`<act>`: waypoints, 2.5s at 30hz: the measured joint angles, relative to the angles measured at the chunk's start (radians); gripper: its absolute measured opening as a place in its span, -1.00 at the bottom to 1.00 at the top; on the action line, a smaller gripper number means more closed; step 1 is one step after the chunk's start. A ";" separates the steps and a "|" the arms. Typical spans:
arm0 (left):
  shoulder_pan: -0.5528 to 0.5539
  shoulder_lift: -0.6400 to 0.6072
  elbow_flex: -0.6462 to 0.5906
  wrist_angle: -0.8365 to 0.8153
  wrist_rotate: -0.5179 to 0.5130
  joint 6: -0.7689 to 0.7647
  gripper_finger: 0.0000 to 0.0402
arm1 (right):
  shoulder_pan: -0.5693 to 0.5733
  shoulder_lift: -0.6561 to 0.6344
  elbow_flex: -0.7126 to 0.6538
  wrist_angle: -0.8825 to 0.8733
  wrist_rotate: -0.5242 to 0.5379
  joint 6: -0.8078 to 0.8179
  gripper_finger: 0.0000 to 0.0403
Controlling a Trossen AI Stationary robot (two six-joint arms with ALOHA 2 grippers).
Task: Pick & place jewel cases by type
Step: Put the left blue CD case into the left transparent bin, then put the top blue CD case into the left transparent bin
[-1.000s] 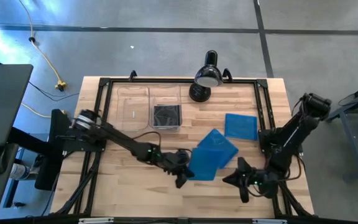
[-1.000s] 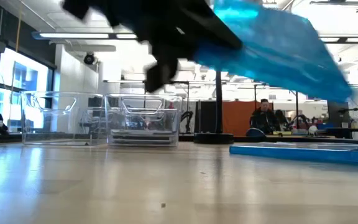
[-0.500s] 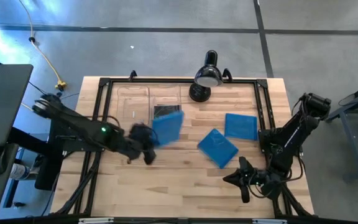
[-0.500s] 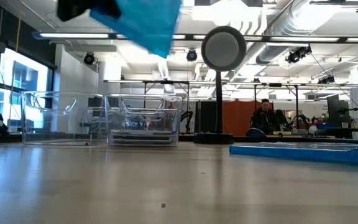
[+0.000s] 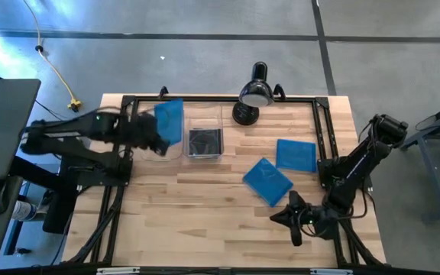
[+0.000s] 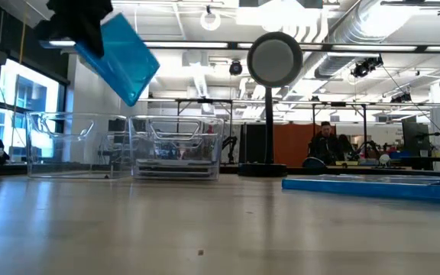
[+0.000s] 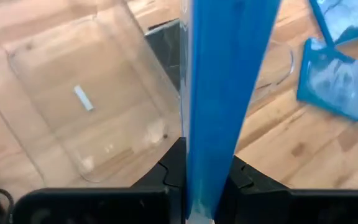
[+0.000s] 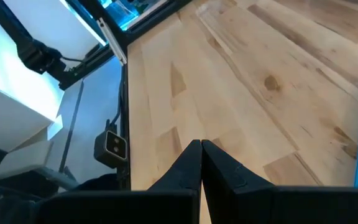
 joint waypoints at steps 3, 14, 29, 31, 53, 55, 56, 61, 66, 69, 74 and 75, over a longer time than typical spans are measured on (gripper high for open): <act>0.168 -0.017 0.000 -0.023 0.120 0.054 -0.83 | -0.016 0.000 0.000 0.010 -0.024 -0.020 -1.00; 0.615 -0.014 -0.161 0.110 0.529 0.242 -0.83 | -0.034 0.000 0.000 0.010 -0.055 -0.044 -1.00; 0.781 -0.014 -0.447 0.268 0.786 0.373 -0.83 | -0.034 0.000 0.000 0.010 -0.068 -0.036 -1.00; 0.791 -0.012 -0.478 0.308 0.824 0.372 -0.83 | -0.034 0.000 0.000 0.010 -0.073 -0.035 -1.00; 0.812 0.045 -0.503 0.329 0.797 0.459 -0.21 | -0.034 0.000 0.000 0.010 -0.077 -0.033 -1.00; 0.812 0.045 -0.503 0.323 0.798 0.459 -0.15 | -0.034 0.000 0.000 0.010 -0.077 -0.033 -1.00; 0.812 0.045 -0.503 0.320 0.802 0.459 -0.12 | -0.034 0.000 0.000 0.010 -0.077 -0.033 -1.00; 0.812 0.045 -0.497 0.315 0.827 0.452 -0.02 | -0.034 0.000 0.000 0.010 -0.077 -0.033 -1.00; 0.812 0.045 -0.411 0.228 0.734 0.452 0.00 | -0.034 0.000 0.000 0.010 -0.077 -0.033 -1.00; 0.811 0.045 -0.356 0.173 0.630 0.451 0.00 | -0.034 0.000 0.000 0.010 -0.071 -0.034 -1.00; 0.811 0.045 -0.338 0.138 0.467 0.444 0.00 | -0.034 0.000 0.000 0.010 -0.069 -0.036 -1.00; 0.811 0.046 -0.338 0.128 0.444 0.444 0.00 | -0.034 0.000 0.000 0.010 -0.069 -0.036 -1.00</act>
